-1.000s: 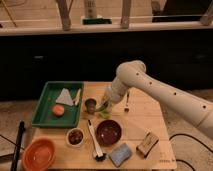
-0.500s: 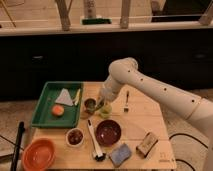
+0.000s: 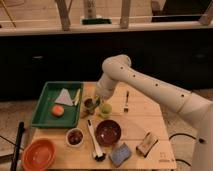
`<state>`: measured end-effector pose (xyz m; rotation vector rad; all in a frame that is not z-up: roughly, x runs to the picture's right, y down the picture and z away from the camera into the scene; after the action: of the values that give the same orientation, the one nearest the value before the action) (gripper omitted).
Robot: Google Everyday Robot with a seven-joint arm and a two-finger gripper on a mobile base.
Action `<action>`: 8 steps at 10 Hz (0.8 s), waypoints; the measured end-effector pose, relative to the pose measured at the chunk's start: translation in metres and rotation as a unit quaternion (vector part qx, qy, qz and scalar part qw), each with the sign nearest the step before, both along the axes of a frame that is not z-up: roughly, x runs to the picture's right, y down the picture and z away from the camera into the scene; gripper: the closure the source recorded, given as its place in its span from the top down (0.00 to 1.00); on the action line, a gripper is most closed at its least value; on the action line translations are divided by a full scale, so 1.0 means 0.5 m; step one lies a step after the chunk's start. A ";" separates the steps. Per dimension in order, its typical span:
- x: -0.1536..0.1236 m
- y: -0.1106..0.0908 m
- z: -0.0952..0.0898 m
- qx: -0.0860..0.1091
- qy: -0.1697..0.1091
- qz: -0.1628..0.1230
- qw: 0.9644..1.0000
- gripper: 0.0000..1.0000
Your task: Place pepper in metal cup
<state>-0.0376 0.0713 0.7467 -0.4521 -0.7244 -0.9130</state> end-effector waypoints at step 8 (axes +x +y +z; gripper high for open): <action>-0.057 -0.024 0.023 -0.006 -0.015 -0.038 0.999 0.00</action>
<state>-0.0658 0.0592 0.7580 -0.4797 -0.7441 -0.9888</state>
